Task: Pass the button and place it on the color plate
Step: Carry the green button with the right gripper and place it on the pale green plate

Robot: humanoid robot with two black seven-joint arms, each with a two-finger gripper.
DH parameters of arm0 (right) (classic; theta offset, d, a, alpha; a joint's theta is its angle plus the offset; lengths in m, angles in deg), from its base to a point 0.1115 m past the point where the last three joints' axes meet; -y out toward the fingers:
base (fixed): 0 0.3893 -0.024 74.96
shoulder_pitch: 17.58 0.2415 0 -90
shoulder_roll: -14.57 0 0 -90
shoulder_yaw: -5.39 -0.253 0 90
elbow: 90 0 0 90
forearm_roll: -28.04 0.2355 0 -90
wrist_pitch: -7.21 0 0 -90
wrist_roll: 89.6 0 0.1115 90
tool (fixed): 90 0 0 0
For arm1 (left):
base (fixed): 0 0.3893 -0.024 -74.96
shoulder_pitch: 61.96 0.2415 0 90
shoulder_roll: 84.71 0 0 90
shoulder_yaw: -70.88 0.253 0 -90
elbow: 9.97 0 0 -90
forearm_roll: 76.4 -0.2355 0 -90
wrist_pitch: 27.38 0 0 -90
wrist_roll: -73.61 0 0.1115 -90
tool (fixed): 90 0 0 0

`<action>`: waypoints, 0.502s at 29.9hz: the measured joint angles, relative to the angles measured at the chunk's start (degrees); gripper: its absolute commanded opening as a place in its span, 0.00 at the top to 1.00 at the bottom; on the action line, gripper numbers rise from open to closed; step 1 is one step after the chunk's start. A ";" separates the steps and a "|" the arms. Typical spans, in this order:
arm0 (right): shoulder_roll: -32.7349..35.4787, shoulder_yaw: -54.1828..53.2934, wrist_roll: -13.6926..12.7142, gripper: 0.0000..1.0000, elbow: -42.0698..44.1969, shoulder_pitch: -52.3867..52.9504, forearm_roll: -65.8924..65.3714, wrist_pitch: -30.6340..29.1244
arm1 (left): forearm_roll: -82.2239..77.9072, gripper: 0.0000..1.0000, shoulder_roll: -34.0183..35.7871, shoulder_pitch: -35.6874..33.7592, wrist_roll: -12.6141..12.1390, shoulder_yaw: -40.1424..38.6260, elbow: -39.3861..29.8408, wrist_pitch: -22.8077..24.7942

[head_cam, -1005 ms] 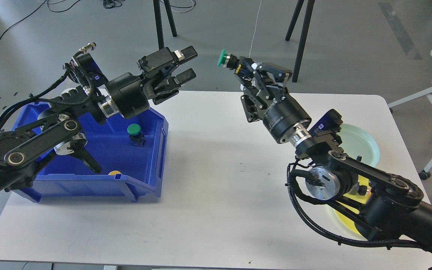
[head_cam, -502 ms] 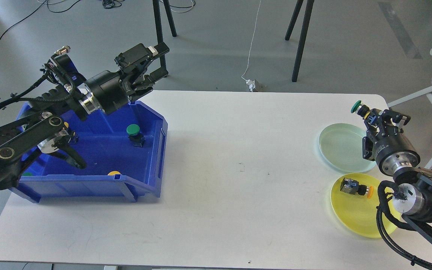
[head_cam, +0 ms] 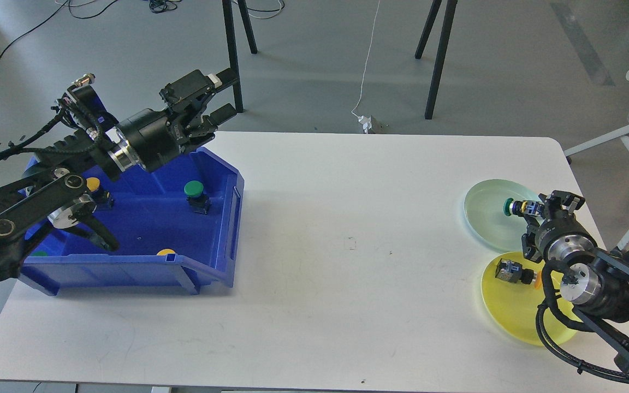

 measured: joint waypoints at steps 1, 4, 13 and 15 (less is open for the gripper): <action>-0.03 0.00 0.07 0.01 -0.23 0.00 0.02 0.00 | 0.00 0.06 -0.03 0.01 0.00 0.00 -0.03 0.00; -0.02 0.00 0.43 0.01 -2.34 -0.04 -0.01 0.00 | 0.12 0.06 -0.03 0.01 0.00 -0.15 -0.22 -0.10; 5.53 -9.20 9.58 0.01 -22.31 -0.48 -0.58 -4.26 | 15.00 0.06 1.68 0.37 0.00 -5.91 0.06 0.14; 5.71 -11.65 10.08 0.01 -24.22 -0.77 -0.10 -12.59 | 17.40 0.06 2.40 0.66 0.00 -6.12 -0.02 0.80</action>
